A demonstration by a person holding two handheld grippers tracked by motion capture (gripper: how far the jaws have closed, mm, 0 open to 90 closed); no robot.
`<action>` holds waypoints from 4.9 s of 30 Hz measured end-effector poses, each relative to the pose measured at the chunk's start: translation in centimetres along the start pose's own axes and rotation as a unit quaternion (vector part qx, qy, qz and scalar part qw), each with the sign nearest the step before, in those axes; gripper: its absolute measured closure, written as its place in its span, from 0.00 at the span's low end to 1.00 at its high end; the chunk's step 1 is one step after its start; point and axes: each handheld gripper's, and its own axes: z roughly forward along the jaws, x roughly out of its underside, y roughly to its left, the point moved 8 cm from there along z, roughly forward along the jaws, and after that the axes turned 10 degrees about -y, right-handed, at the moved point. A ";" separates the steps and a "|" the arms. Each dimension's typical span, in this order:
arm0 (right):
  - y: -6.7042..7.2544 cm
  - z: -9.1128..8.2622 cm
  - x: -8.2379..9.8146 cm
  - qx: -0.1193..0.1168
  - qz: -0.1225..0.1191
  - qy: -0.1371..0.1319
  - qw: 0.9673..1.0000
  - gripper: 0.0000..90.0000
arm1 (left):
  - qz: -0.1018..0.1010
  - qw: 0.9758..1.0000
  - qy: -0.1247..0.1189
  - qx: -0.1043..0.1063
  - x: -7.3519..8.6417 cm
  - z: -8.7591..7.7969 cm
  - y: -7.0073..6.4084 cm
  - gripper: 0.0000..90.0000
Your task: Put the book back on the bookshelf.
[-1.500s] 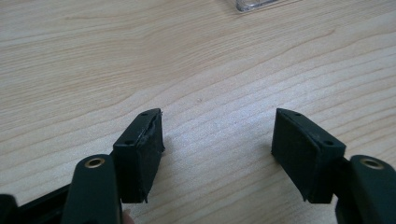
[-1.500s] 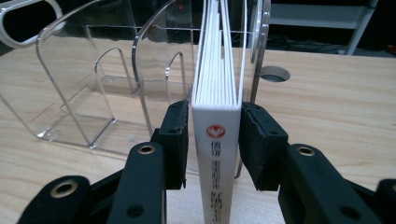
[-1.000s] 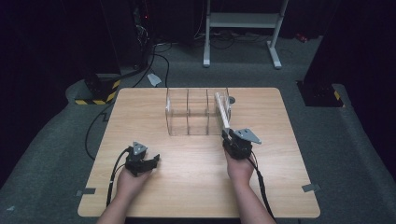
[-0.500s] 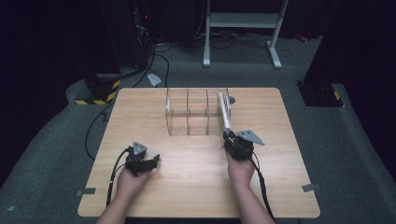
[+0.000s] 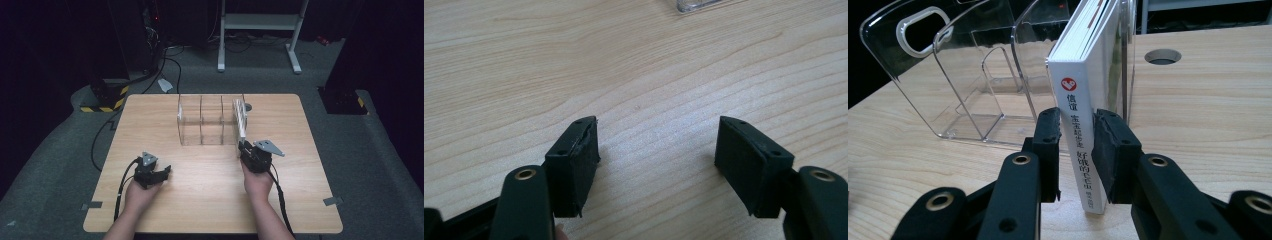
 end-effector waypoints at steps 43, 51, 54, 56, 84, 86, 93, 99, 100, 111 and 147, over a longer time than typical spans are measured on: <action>0.2 0.3 -1.3 0.007 0.021 -0.016 1.000 0.78 | 0.000 1.000 -0.001 0.000 0.0 0.0 0.0 0.38; 0.2 0.6 -1.4 0.014 0.024 -0.016 0.999 0.78 | 0.000 1.000 -0.001 0.000 0.0 0.0 0.0 0.38; 0.2 0.7 -1.4 0.016 0.024 -0.017 0.999 0.78 | 0.000 1.000 -0.001 0.000 0.0 0.0 0.0 0.38; 0.2 0.8 -1.5 0.017 0.024 -0.017 0.999 0.78 | 0.000 1.000 -0.001 0.000 0.0 0.0 0.0 0.38; 0.2 1.7 -1.8 0.027 0.024 -0.023 0.999 0.77 | 0.000 1.000 -0.001 0.000 0.0 0.0 0.0 0.38; 0.2 1.7 -1.8 0.027 0.024 -0.022 0.999 0.77 | 0.000 1.000 -0.001 0.000 0.0 0.0 0.0 0.38; 0.2 1.8 -1.9 0.025 0.023 -0.025 0.999 0.77 | 0.000 1.000 -0.001 0.000 0.0 0.0 0.0 0.38; 0.2 1.9 -1.9 0.027 0.022 -0.025 0.999 0.77 | 0.000 1.000 -0.001 0.000 0.0 0.0 0.0 0.38; 0.2 1.9 -1.9 0.027 0.022 -0.024 0.999 0.77 | 0.000 1.000 -0.001 0.000 0.0 0.0 0.0 0.38; 0.2 1.9 -2.0 0.027 0.019 -0.020 0.999 0.77 | 0.000 1.000 -0.001 0.000 0.0 0.0 0.0 0.38; 0.4 1.1 -2.5 0.014 0.008 -0.026 1.000 0.70 | 0.000 1.000 0.000 0.000 0.0 0.0 0.0 0.38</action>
